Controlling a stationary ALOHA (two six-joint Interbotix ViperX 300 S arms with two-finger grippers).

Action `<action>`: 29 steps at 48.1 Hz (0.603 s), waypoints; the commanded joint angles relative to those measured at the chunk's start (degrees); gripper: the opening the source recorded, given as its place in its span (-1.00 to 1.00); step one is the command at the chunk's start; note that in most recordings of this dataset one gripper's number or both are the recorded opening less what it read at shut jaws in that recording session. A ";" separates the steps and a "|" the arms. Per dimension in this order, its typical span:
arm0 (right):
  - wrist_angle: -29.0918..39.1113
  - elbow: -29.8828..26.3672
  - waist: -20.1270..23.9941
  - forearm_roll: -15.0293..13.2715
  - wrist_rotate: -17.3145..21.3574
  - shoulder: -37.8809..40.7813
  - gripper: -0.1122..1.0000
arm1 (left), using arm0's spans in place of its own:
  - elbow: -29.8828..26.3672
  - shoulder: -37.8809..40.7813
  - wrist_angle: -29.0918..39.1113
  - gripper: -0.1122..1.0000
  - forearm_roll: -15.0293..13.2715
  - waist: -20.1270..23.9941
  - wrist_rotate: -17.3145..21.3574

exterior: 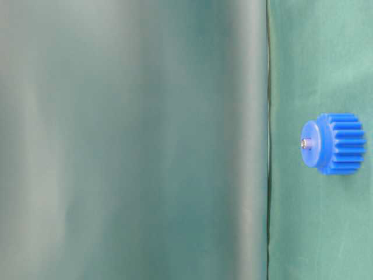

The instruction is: Insert the shaft placed at a random location into the center hole of the small gear at another random location.

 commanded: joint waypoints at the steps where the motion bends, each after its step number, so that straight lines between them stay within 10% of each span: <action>1: 1.05 0.09 0.00 0.09 0.00 -2.20 0.54 | -0.53 0.09 -0.26 -0.81 -0.09 -0.09 0.00; 29: 1.32 1.05 0.09 0.00 0.00 -2.20 0.54 | -0.44 0.09 -0.18 -0.81 -0.09 -0.09 0.00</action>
